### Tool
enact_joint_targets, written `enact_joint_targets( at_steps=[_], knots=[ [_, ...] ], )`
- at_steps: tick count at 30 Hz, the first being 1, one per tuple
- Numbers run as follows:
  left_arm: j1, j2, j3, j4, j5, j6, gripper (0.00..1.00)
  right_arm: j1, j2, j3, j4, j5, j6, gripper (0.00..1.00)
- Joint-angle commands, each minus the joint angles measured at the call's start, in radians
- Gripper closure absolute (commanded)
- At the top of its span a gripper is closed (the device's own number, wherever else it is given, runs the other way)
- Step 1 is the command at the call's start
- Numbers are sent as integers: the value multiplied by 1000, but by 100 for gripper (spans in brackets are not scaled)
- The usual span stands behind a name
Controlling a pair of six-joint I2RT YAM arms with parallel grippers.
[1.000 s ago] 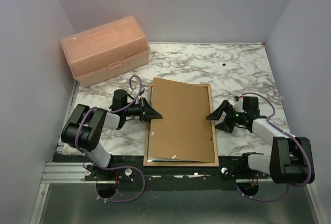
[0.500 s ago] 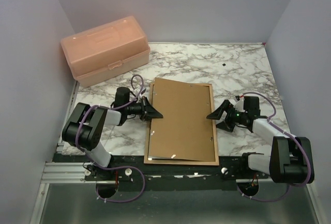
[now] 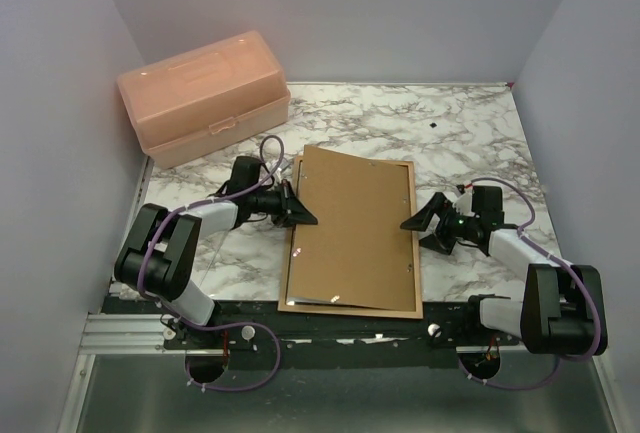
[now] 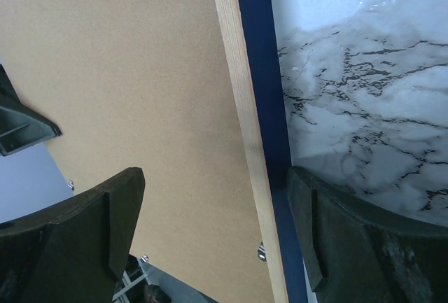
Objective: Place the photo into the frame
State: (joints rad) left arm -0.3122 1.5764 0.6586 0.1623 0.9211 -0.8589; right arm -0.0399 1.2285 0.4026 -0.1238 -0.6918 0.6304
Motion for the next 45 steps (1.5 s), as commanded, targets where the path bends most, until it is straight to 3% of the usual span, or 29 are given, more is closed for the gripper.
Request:
enact_joint_targets(
  at_steps=[1, 4, 9, 17, 25, 36, 45],
  knots=[
    [-68, 18, 32, -145, -232, 111, 100, 11, 9, -15, 1, -25, 2, 11],
    [-84, 16, 55, -203, -274, 132, 100, 11, 8, -15, 1, -23, -1, 11],
    [-113, 13, 104, -306, -359, 175, 86, 11, 3, -14, 0, -20, -2, 11],
    [-169, 16, 193, -476, -531, 232, 52, 11, -7, -8, -8, -11, -8, 11],
    [-241, 26, 279, -622, -715, 267, 31, 11, -11, -16, -10, -6, -12, 11],
    [-334, 8, 381, -786, -986, 282, 19, 11, -15, -15, -14, 1, -15, 11],
    [-343, -99, 336, -781, -1066, 270, 13, 12, -32, 8, -52, 28, -31, 11]
  ],
)
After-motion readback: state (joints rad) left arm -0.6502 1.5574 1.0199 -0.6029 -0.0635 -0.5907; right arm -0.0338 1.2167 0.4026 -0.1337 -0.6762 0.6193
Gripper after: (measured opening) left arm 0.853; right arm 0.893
